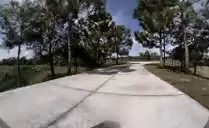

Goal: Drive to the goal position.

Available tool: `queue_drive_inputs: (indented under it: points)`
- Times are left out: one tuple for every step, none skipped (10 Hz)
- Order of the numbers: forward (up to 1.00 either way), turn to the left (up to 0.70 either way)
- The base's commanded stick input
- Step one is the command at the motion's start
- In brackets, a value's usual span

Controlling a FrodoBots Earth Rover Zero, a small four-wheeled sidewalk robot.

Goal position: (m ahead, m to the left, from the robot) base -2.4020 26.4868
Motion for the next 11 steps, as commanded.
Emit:
queue_drive_inputs:
  points:
    - [0.00, 0.80]
    - [0.00, 0.80]
    - [0.00, 0.80]
    - [0.00, 0.80]
    - [0.00, 0.80]
    - [0.00, 0.80]
    - [0.00, 0.80]
    - [0.00, 0.80]
    - [0.00, 0.80]
    - [0.00, 0.80]
    - [0.00, 0.80]
